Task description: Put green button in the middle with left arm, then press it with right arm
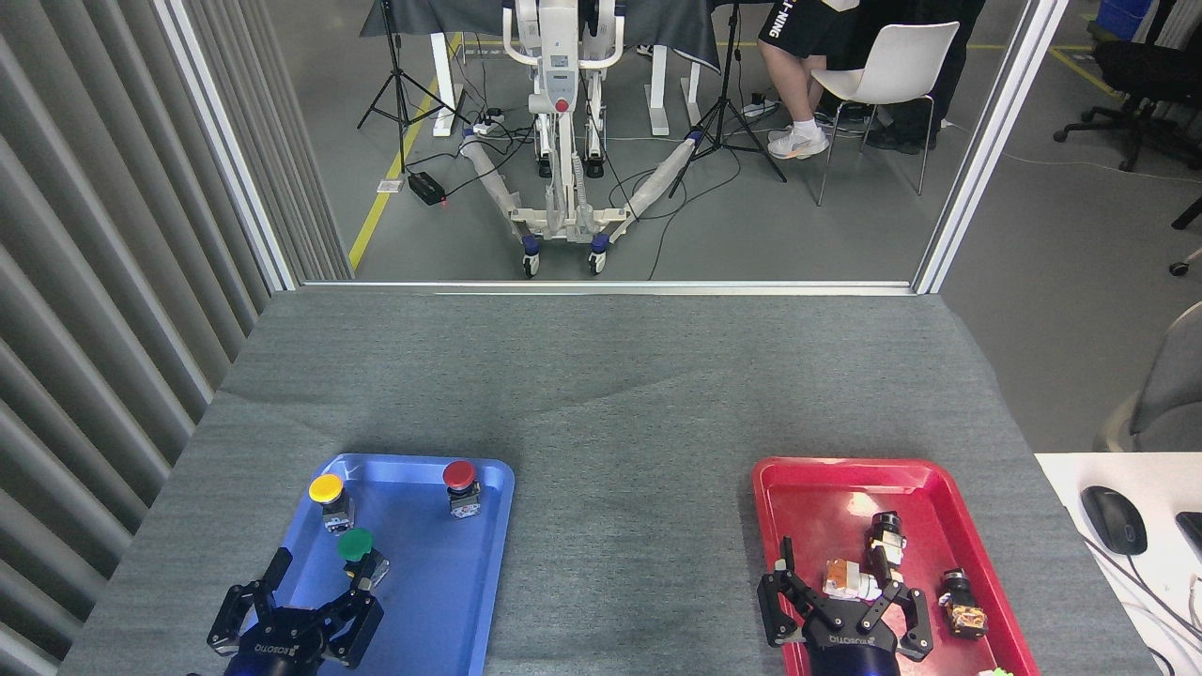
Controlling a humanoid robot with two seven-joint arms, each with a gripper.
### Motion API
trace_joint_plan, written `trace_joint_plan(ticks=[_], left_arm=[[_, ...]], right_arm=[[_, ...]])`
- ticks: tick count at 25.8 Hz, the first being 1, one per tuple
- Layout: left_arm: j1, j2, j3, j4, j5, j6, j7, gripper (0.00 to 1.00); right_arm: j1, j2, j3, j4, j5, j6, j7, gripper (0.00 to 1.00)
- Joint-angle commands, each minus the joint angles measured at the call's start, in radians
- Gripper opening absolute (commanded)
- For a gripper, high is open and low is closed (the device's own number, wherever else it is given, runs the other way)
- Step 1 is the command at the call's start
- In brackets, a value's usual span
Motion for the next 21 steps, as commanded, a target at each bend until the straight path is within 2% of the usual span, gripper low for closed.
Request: trace_joint_plan(ticks=[1, 21], left_arm=[[-0.002, -0.001, 0.001, 0.004, 0.008, 0.002, 0.001, 0.99], [-0.018, 0.004, 0.0, 0.042, 0.001, -0.017, 0.011, 0.99]], right_arm=[[-0.001, 0.002, -0.001, -0.006, 0.0, 0.0, 0.0, 1.0], [-0.001, -0.003, -0.001, -0.006, 0.0, 0.0, 0.0, 1.0]])
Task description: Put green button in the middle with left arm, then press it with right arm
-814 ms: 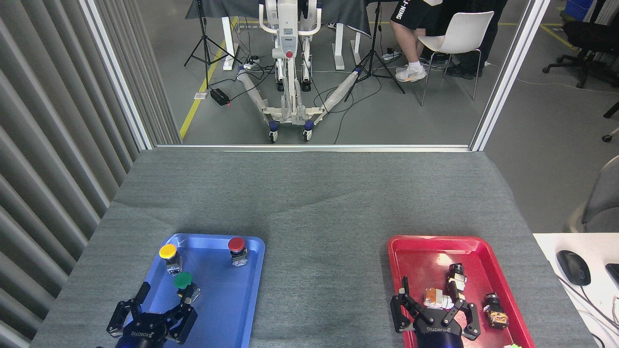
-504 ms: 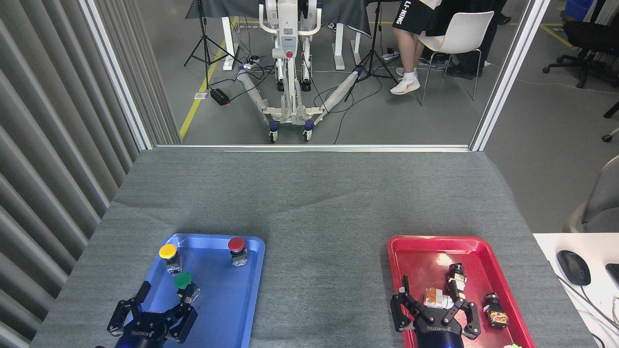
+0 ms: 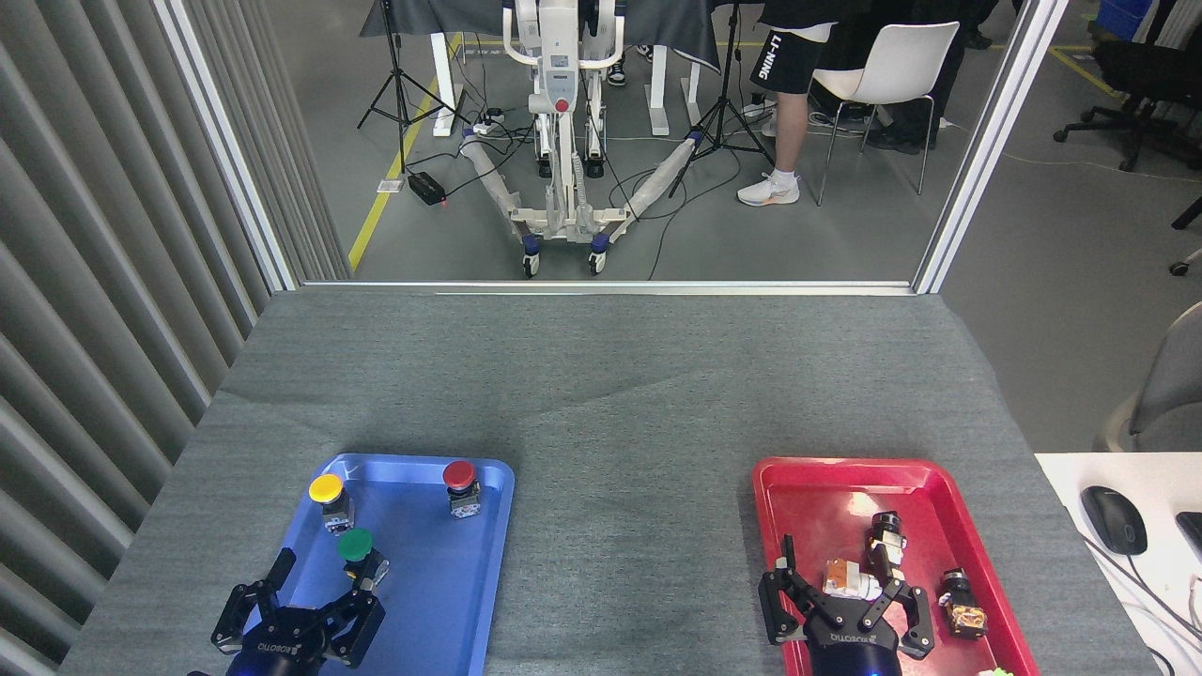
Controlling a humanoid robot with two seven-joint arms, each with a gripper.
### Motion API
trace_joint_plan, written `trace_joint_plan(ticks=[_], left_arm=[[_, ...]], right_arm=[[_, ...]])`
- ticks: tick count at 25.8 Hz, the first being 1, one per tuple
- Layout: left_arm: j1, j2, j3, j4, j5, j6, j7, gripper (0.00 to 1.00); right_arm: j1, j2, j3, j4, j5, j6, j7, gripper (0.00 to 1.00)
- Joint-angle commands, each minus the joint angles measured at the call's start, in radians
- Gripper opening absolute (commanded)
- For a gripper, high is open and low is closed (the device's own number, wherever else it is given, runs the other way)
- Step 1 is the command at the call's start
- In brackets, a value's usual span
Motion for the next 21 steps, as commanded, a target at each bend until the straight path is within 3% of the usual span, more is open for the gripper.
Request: trace_joint_plan(ticks=[1, 21], left_arm=[[0.0, 0.001, 0.0, 0.002, 0.0, 0.0, 0.003, 0.99], [0.003, 0.005, 0.0, 0.01, -0.008, -0.027, 0.007, 0.99]], right_arm=[[0.002, -0.001, 0.0, 0.0, 0.0, 0.0, 0.006, 1.0], [-0.003, -0.003, 0.0, 0.012, 0.0, 0.0, 0.008, 1.0]])
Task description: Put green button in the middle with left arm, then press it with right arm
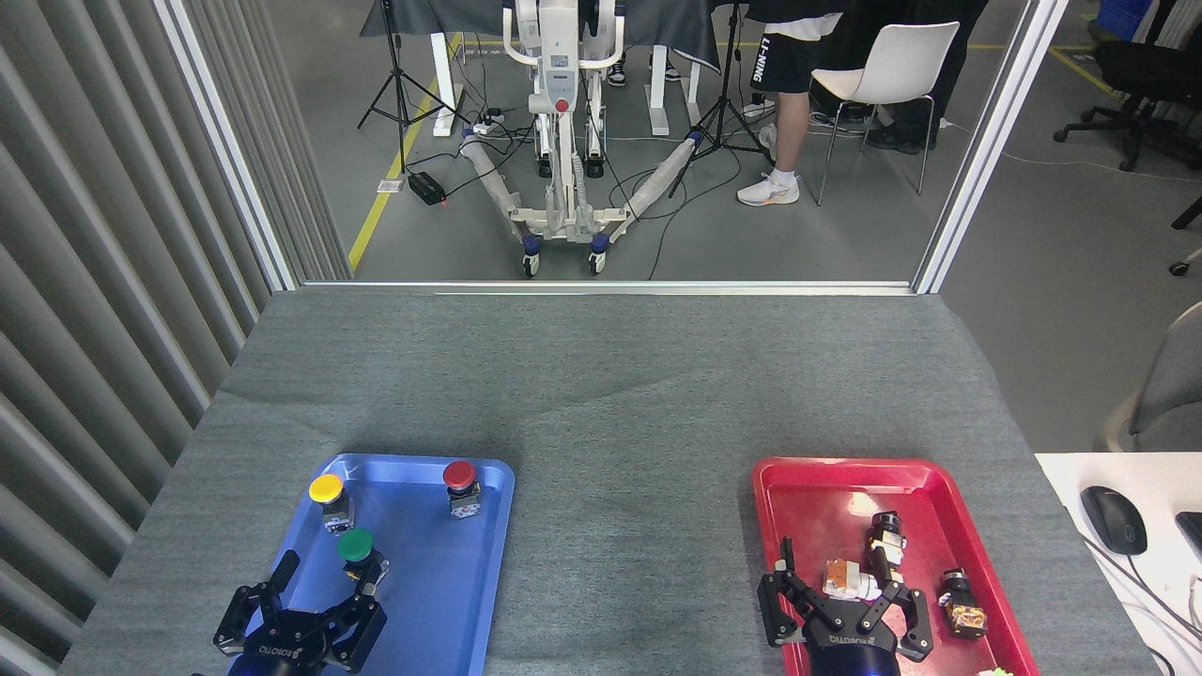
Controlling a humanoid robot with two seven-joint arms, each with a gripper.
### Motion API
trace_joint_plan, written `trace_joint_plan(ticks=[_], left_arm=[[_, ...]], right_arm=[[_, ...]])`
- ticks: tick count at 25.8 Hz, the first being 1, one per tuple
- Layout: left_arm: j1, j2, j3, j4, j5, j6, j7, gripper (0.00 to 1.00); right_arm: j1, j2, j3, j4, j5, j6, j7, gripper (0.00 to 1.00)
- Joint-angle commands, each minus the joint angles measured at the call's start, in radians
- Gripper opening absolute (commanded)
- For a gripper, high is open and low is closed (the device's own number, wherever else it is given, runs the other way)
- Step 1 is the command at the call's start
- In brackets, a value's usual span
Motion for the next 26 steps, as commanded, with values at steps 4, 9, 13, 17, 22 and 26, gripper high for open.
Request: trace_joint_plan(ticks=[4, 9, 13, 17, 22, 26], left_arm=[[-0.002, 0.001, 0.0, 0.013, -0.001, 0.001, 0.0, 0.99], [-0.001, 0.002, 0.0, 0.019, -0.001, 0.001, 0.0, 0.99], [-0.002, 0.007, 0.0, 0.019, -0.001, 0.001, 0.0, 0.99], [-0.002, 0.005, 0.0, 0.019, -0.001, 0.001, 0.0, 0.99], [0.002, 0.01, 0.0, 0.027, -0.002, 0.001, -0.002, 0.99], [-0.004, 0.053, -0.009, 0.078, -0.042, -0.04, -0.008, 0.98]], right_arm=[[-0.006, -0.006, 0.001, 0.009, -0.002, -0.001, -0.002, 1.0], [-0.006, 0.002, 0.002, 0.001, -0.012, 0.0, 0.0, 1.0], [-0.006, -0.004, 0.002, -0.002, -0.012, 0.0, 0.0, 1.0], [-0.006, -0.001, 0.002, -0.003, -0.011, -0.012, 0.0, 1.0], [-0.004, 0.008, 0.002, -0.026, -0.011, -0.014, 0.001, 1.0], [0.0, 0.017, 0.002, -0.054, -0.008, -0.024, 0.003, 1.0]])
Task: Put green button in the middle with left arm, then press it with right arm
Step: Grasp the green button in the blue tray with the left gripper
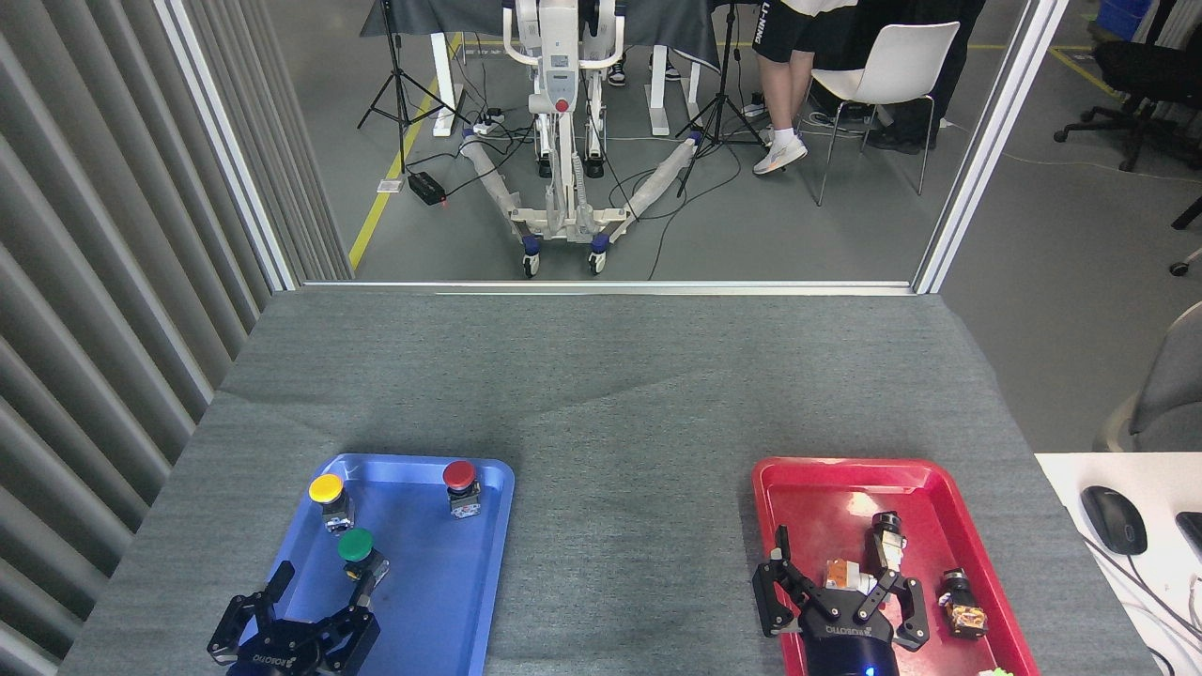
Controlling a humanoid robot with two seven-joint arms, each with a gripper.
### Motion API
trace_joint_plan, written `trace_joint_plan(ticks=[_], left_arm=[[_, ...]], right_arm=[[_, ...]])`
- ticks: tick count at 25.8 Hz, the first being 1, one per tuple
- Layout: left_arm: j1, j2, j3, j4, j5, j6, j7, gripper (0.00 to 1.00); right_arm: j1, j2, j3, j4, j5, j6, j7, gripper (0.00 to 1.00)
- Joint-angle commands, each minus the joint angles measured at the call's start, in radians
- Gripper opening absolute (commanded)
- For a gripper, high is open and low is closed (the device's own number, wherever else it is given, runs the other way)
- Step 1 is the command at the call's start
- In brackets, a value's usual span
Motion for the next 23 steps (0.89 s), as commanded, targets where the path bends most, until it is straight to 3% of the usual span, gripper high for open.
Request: trace_joint_plan(ticks=[1, 6, 17, 23], left_arm=[[-0.01, 0.035, -0.005, 0.056, -0.047, -0.044, -0.009, 0.98], [-0.119, 0.075, -0.015, 0.226, -0.067, -0.113, -0.012, 0.98], [-0.241, 0.084, -0.101, 0.37, -0.067, -0.148, -0.015, 0.97], [-0.286, 0.083, -0.099, 0.433, -0.065, -0.117, -0.015, 0.97]], right_arm=[[0.01, 0.004, -0.002, -0.028, 0.002, -0.01, 0.008, 1.0], [0.053, -0.005, -0.037, -0.033, 0.003, 0.027, 0.003, 1.0], [0.066, -0.041, -0.015, -0.065, 0.002, -0.021, -0.004, 1.0], [0.067, 0.01, -0.015, -0.073, 0.029, -0.03, 0.005, 1.0]])
